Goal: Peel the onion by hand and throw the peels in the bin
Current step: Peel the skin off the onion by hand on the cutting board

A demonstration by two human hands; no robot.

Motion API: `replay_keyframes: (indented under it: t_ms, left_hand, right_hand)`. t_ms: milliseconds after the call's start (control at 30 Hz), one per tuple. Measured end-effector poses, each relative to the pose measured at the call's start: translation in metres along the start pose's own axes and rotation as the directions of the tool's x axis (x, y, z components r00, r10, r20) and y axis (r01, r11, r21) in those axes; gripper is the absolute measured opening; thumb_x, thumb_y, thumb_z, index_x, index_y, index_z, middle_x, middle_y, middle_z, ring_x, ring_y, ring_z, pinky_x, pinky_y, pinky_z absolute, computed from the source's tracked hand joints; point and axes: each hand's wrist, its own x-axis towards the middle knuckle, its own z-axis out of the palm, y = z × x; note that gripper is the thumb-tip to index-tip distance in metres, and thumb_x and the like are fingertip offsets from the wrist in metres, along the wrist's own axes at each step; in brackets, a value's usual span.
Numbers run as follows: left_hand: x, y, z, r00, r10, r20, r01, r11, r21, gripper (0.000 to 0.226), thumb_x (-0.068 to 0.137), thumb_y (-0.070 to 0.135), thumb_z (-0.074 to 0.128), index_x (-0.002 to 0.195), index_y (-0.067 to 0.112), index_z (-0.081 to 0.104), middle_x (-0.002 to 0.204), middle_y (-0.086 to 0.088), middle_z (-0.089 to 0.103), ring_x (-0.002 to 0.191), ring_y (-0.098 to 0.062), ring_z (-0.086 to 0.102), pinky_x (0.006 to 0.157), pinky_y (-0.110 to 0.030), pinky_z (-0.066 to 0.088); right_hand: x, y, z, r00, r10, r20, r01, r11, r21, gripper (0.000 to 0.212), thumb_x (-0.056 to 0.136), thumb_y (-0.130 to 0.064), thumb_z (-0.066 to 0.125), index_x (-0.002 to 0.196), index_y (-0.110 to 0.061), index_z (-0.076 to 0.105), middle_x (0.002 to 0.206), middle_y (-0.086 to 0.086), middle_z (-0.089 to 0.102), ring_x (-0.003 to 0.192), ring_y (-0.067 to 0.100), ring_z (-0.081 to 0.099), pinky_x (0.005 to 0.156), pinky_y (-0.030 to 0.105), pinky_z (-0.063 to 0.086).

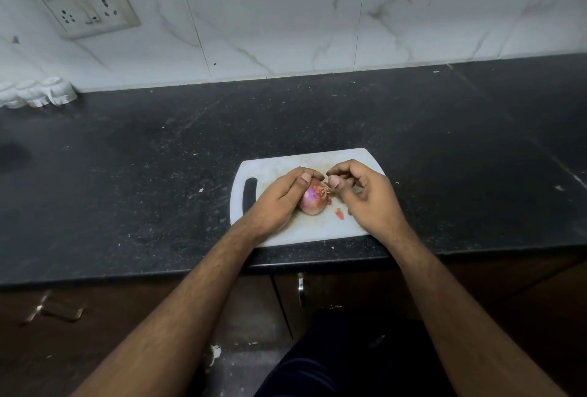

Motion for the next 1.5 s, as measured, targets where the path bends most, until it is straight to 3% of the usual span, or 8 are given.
replay_keyframes:
  t_ms: [200, 300, 433, 700, 867, 1000, 1333, 1500]
  left_hand:
    - [-0.001, 0.002, 0.0, 1.0, 0.023, 0.021, -0.023, 0.999, 0.039, 0.037, 0.115, 0.031, 0.038, 0.129, 0.013, 0.067, 0.124, -0.001, 0.072, 0.121, -0.018, 0.066, 0.113, -0.042, 0.049]
    - [-0.001, 0.003, 0.001, 0.999, 0.015, 0.031, -0.016, 0.999, 0.032, 0.039, 0.113, 0.035, 0.038, 0.128, 0.014, 0.067, 0.123, -0.001, 0.073, 0.121, -0.019, 0.066, 0.113, -0.046, 0.048]
    - [-0.002, 0.003, 0.0, 0.999, 0.006, 0.033, -0.007, 1.0, 0.027, 0.036, 0.115, 0.03, 0.038, 0.128, 0.013, 0.067, 0.123, -0.002, 0.073, 0.121, -0.018, 0.067, 0.114, -0.045, 0.049]
    - [-0.002, 0.004, 0.001, 0.999, 0.009, 0.031, -0.01, 1.0, 0.012, 0.035, 0.116, 0.027, 0.038, 0.129, 0.01, 0.066, 0.124, -0.004, 0.073, 0.121, -0.018, 0.067, 0.112, -0.038, 0.05]
    - [-0.002, 0.004, 0.001, 1.0, 0.019, 0.021, -0.019, 1.0, 0.016, 0.035, 0.115, 0.028, 0.039, 0.129, 0.011, 0.066, 0.122, -0.003, 0.073, 0.12, -0.018, 0.067, 0.111, -0.037, 0.05]
    - [-0.002, 0.004, 0.001, 1.0, 0.018, 0.015, -0.018, 1.0, 0.02, 0.034, 0.116, 0.026, 0.039, 0.129, 0.011, 0.067, 0.123, -0.002, 0.073, 0.119, -0.015, 0.068, 0.109, -0.032, 0.051]
    - [-0.003, 0.002, -0.001, 1.0, 0.002, -0.03, -0.001, 0.999, 0.045, 0.031, 0.112, 0.033, 0.045, 0.13, 0.017, 0.064, 0.126, 0.001, 0.07, 0.121, -0.014, 0.066, 0.112, -0.042, 0.051]
    - [-0.003, 0.002, -0.002, 0.999, 0.002, -0.032, 0.0, 0.998, 0.061, 0.031, 0.112, 0.034, 0.045, 0.127, 0.016, 0.066, 0.123, 0.001, 0.072, 0.119, -0.015, 0.067, 0.111, -0.046, 0.051]
  right_hand:
    - [0.0, 0.0, 0.003, 0.991, -0.064, 0.116, 0.061, 0.998, 0.031, 0.013, 0.09, -0.013, 0.077, 0.098, -0.022, 0.075, 0.1, -0.003, 0.06, 0.074, 0.015, 0.062, 0.054, 0.029, 0.057]
    - [0.001, 0.003, 0.004, 0.987, -0.067, 0.144, 0.067, 0.998, 0.004, 0.022, 0.088, -0.011, 0.079, 0.099, -0.029, 0.077, 0.1, -0.003, 0.058, 0.069, 0.008, 0.057, 0.052, 0.03, 0.056]
    - [0.001, 0.003, 0.003, 0.987, -0.08, 0.141, 0.086, 0.996, -0.032, 0.018, 0.087, -0.013, 0.08, 0.096, -0.028, 0.077, 0.099, -0.006, 0.058, 0.068, 0.006, 0.056, 0.053, 0.028, 0.055]
    - [0.0, 0.006, 0.006, 0.983, -0.103, 0.151, 0.13, 0.976, -0.177, 0.011, 0.095, -0.024, 0.071, 0.102, -0.032, 0.073, 0.099, -0.016, 0.057, 0.079, 0.008, 0.061, 0.068, 0.048, 0.058]
    - [-0.001, 0.003, 0.005, 0.973, -0.152, 0.175, 0.195, 0.944, -0.265, 0.008, 0.1, -0.023, 0.063, 0.099, -0.03, 0.064, 0.101, -0.021, 0.054, 0.084, 0.008, 0.061, 0.072, 0.046, 0.057]
    - [-0.001, 0.005, 0.006, 0.988, -0.105, 0.115, 0.13, 0.964, -0.23, 0.007, 0.102, -0.02, 0.059, 0.101, -0.028, 0.06, 0.102, -0.023, 0.055, 0.086, 0.01, 0.063, 0.069, 0.046, 0.061]
    - [-0.002, 0.002, 0.006, 0.997, -0.057, 0.047, 0.062, 0.991, -0.118, 0.009, 0.098, -0.018, 0.069, 0.105, -0.018, 0.075, 0.098, -0.012, 0.066, 0.078, 0.015, 0.066, 0.053, 0.034, 0.061]
    - [-0.001, -0.001, 0.005, 0.999, -0.039, 0.038, 0.043, 0.994, -0.1, 0.009, 0.093, -0.012, 0.074, 0.101, -0.014, 0.076, 0.099, -0.007, 0.069, 0.077, 0.014, 0.066, 0.057, 0.027, 0.06]
